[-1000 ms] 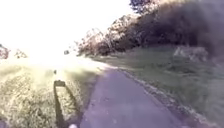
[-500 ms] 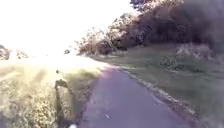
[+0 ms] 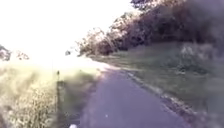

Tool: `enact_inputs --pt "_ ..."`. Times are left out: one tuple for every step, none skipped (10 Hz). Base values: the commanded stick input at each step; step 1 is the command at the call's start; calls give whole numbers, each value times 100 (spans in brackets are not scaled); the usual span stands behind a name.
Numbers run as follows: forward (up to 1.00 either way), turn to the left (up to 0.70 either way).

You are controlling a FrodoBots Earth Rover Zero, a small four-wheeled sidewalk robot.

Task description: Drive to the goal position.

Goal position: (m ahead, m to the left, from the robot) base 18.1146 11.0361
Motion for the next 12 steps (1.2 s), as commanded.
enact_inputs --pt "85 0" --pt "85 0" --pt "85 0" --pt "85 0" --pt "85 0" --pt "85 0" --pt "85 0" --pt "85 0" --pt "85 0" --pt "85 0" --pt "85 0" --pt "85 0"
